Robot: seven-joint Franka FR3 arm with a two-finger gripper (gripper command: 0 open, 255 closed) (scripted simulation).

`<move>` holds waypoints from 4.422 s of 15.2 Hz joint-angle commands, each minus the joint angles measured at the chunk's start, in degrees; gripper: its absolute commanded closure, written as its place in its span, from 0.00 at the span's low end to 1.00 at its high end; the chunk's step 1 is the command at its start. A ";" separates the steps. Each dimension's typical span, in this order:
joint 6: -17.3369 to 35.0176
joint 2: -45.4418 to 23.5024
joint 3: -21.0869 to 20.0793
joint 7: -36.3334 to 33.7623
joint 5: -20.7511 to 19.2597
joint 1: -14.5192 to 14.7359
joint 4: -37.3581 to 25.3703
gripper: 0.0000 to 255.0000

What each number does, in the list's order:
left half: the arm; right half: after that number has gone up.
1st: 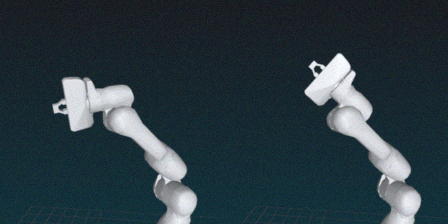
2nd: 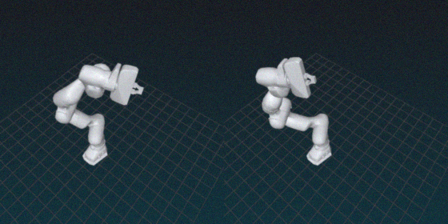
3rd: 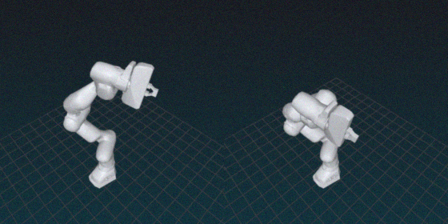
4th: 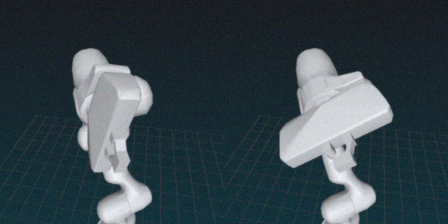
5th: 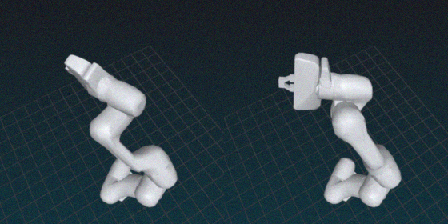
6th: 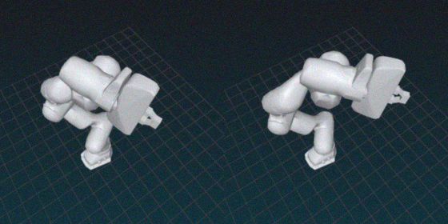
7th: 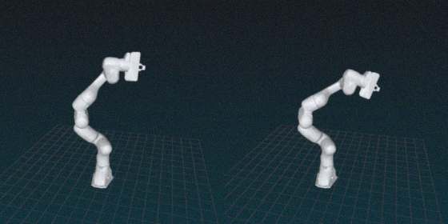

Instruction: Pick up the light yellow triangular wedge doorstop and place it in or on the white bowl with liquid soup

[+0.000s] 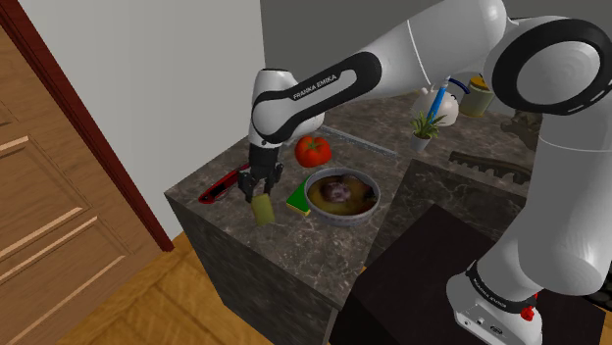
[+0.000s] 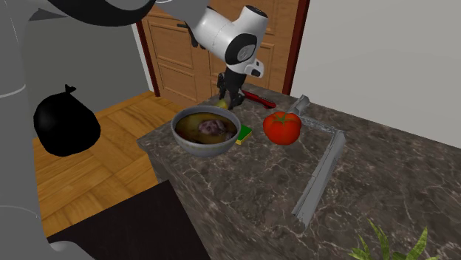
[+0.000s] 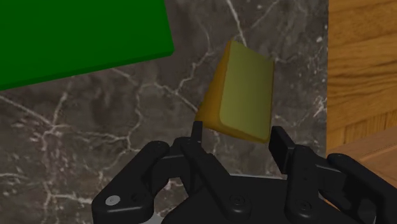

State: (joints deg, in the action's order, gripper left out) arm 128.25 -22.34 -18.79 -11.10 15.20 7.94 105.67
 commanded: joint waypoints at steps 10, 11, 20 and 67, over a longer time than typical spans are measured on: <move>-1.77 0.98 -0.01 -0.43 0.00 -0.16 -0.56 1.00; -2.40 1.35 -0.03 -0.58 0.01 -0.20 -0.84 1.00; -6.97 6.13 2.22 -18.35 -5.22 4.08 2.27 0.00; -16.87 10.86 2.06 -23.68 -5.71 4.98 -2.38 1.00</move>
State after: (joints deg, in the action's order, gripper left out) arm 112.18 -11.75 -16.73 -34.69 9.46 12.95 103.82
